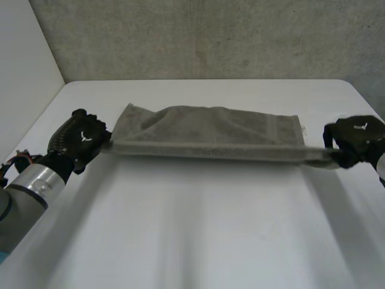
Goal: Fold the towel.
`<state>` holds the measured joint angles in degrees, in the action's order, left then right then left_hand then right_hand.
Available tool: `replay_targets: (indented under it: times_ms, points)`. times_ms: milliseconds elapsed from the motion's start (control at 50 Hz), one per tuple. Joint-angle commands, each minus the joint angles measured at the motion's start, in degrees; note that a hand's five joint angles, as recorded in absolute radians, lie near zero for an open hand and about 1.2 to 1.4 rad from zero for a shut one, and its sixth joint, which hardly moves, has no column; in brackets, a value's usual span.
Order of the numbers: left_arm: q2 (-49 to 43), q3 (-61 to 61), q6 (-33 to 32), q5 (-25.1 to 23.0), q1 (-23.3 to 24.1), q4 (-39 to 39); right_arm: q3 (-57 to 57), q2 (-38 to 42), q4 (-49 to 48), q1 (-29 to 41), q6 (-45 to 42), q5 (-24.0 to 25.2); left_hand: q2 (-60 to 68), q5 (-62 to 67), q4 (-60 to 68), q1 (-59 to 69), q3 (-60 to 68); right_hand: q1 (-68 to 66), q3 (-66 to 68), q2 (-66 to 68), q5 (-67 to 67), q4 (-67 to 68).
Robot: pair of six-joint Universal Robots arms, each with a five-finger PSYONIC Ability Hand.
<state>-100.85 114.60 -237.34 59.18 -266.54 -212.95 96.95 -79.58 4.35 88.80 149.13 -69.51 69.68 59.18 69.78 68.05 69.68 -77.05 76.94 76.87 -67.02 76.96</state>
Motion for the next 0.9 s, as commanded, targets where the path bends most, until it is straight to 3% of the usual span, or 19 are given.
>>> replay_targets:
  times_ms: [20,80,140,240,280,420,580,680,900]
  points:
    - [11.4,0.7,9.4,4.9,-0.2,21.7,0.7,-0.5,12.5,0.3,-17.4,-0.6,10.3,10.8,10.2,12.0,10.3,-3.0,3.1,3.1,-3.0,3.0]
    - [13.7,0.6,10.3,5.4,-0.6,26.5,1.0,-2.3,16.8,0.0,-21.6,-0.5,10.3,10.8,10.2,12.0,10.3,-3.0,3.1,3.1,-3.0,3.0]
    - [18.7,0.9,11.4,6.0,-0.8,40.8,1.1,-4.9,20.4,-0.3,-23.6,-0.3,10.3,10.8,10.2,12.0,10.3,-3.0,3.1,3.1,-3.0,3.0]
    - [20.1,1.7,11.4,5.6,-0.6,48.5,1.5,-8.0,25.5,-0.2,-26.2,0.3,10.3,10.8,10.2,12.0,10.3,-3.0,3.1,3.1,-3.0,3.0]
    - [19.6,1.8,11.4,5.6,-0.6,48.2,1.5,-8.0,26.0,-0.2,-26.8,0.6,10.3,10.8,10.2,12.0,10.3,-3.0,3.1,3.1,-3.0,3.0]
    - [15.6,0.4,11.2,5.7,-1.1,42.0,-0.7,-7.3,25.4,-0.2,-27.1,2.6,10.3,10.8,10.2,12.0,10.3,-3.0,3.1,3.1,-3.0,3.0]
    - [-2.6,-10.2,11.1,6.3,1.9,25.9,-10.2,3.1,18.9,3.1,-17.7,2.4,10.3,10.8,10.2,12.0,10.3,-3.0,3.1,3.1,-3.0,3.0]
    - [-11.5,-17.1,11.1,8.5,3.6,19.3,-19.1,12.3,11.9,7.1,-9.6,-2.9,10.3,10.8,10.2,12.0,10.3,-3.0,3.1,3.1,-3.0,3.0]
    - [-24.8,-29.9,13.9,10.0,5.4,6.2,-28.0,23.0,-1.3,11.1,-3.5,-9.8,10.3,10.8,10.2,12.0,10.3,-3.0,3.1,3.1,-3.0,3.0]
